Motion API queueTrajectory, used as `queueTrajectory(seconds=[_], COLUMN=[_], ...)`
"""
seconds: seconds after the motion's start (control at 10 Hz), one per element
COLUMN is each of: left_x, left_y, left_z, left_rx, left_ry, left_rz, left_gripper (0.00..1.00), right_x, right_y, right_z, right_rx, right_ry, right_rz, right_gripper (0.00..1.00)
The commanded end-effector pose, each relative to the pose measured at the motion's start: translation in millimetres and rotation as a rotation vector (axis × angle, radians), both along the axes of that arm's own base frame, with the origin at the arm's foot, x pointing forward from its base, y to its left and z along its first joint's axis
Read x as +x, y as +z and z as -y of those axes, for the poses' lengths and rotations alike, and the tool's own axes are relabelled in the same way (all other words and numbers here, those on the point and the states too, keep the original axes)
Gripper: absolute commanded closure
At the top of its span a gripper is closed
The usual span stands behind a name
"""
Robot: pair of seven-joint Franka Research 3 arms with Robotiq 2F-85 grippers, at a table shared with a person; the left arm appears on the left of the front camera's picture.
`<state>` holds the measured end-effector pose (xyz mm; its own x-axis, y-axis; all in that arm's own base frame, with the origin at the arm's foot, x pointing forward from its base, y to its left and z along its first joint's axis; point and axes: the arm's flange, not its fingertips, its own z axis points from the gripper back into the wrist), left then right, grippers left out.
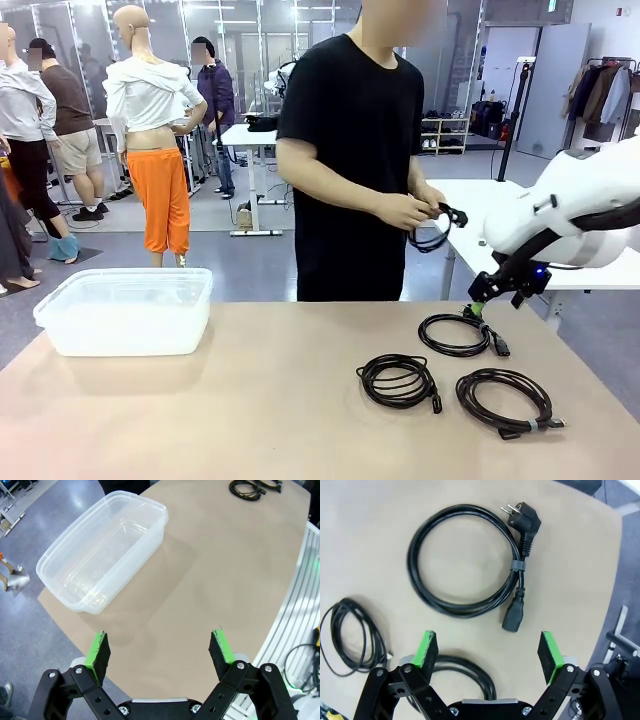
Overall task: Organize and store the cables.
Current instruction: Place the Power Cable into the Organizing box.
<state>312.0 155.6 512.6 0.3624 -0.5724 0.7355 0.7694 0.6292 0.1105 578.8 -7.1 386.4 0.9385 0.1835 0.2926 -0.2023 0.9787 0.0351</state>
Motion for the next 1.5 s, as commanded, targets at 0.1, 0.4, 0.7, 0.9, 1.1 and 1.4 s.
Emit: queueTrajectory(seconds=[0.1,0.4,0.7,0.9,1.1,1.4], left_x=[2,2,2,2,2,2], left_y=[-1,-1,-1,-1,-1,-1], left_z=[-1,-1,-1,-1,-1,-1], left_rx=[-0.007,-0.007,-0.007,-0.007,-0.007,-0.007], left_ry=[-0.012,-0.012,-0.012,-0.012,-0.012,-0.012], left_rz=[0.016,0.016,0.016,0.016,0.016,0.016], left_gripper=[0.0,0.0,0.0,0.0,0.0,0.0], right_x=[48,76,97,106,112,113], right_y=[-23,-50,-66,-74,-78,-80], right_z=[6,12,19,16,14,12], right_rx=[-0.002,-0.018,-0.02,-0.025,-0.028,-0.022], right_ry=[-0.065,-0.104,-0.132,-0.139,-0.15,-0.154], right_rz=[-0.106,-0.157,-0.192,-0.228,-0.259,-0.286], right_gripper=[0.0,0.0,0.0,0.0,0.0,0.8])
